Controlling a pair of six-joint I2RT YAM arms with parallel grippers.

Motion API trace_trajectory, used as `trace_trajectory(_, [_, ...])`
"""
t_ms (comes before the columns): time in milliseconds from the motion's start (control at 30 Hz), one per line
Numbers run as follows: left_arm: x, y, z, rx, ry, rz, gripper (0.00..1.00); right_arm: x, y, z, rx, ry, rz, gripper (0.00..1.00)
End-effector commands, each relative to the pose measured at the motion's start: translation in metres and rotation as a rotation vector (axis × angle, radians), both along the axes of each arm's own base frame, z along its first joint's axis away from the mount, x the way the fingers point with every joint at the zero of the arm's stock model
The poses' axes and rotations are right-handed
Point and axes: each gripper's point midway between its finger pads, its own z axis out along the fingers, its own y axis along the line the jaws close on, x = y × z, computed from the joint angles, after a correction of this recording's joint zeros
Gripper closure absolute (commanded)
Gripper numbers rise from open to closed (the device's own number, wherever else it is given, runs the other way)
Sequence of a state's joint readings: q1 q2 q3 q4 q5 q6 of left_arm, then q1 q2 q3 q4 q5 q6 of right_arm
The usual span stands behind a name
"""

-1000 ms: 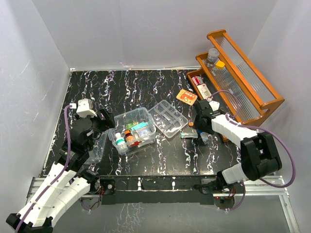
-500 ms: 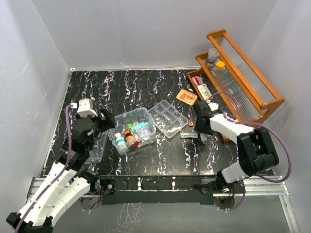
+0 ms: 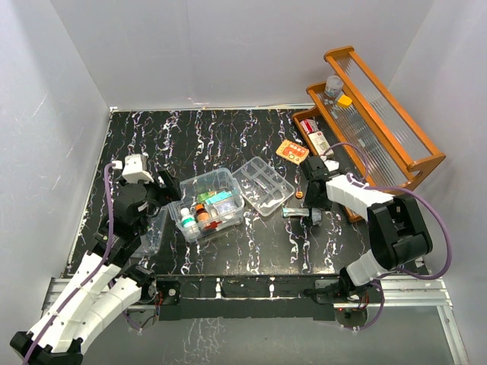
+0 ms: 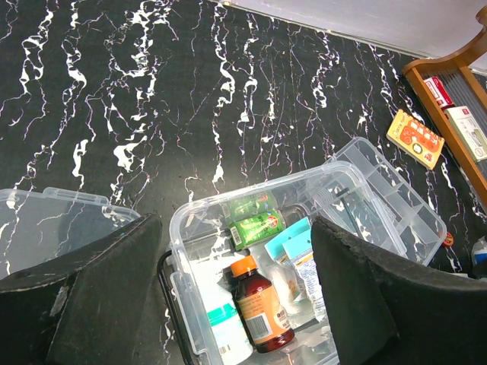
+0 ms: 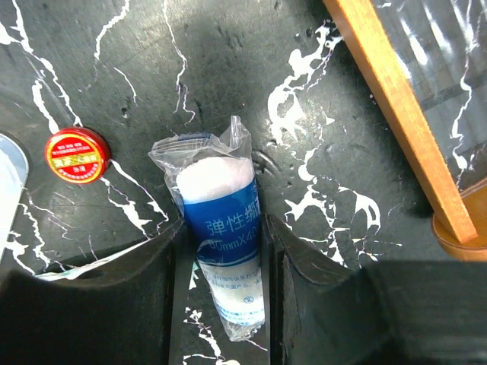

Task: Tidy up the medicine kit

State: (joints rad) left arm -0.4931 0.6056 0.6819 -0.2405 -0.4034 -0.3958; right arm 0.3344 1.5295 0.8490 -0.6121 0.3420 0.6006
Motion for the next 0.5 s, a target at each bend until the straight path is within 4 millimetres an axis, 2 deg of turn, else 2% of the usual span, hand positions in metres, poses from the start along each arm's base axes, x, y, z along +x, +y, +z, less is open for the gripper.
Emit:
trace_trajectory(0, [0.001, 0.002, 0.008, 0.004, -0.017, 0.007, 0.22, 0.027, 0.0, 0.041, -0.007, -0.118, -0.007, 0.65])
trace_trajectory(67, [0.001, 0.002, 0.008, 0.003, -0.017, 0.008, 0.22, 0.035, 0.004, 0.056, 0.008, -0.157, 0.008, 0.66])
trace_trajectory(167, [0.0, 0.002, 0.006, -0.005, -0.013, 0.009, 0.22, 0.047, 0.023, 0.08, 0.072, -0.241, 0.064, 0.66])
trace_trajectory(300, [0.001, -0.001, 0.008, -0.012, -0.024, -0.004, 0.22, 0.063, 0.074, 0.103, 0.179, -0.326, 0.19, 0.66])
trace_trajectory(467, [0.003, -0.002, 0.007, -0.007, -0.024, -0.008, 0.22, 0.08, 0.149, 0.114, 0.209, -0.378, 0.392, 0.65])
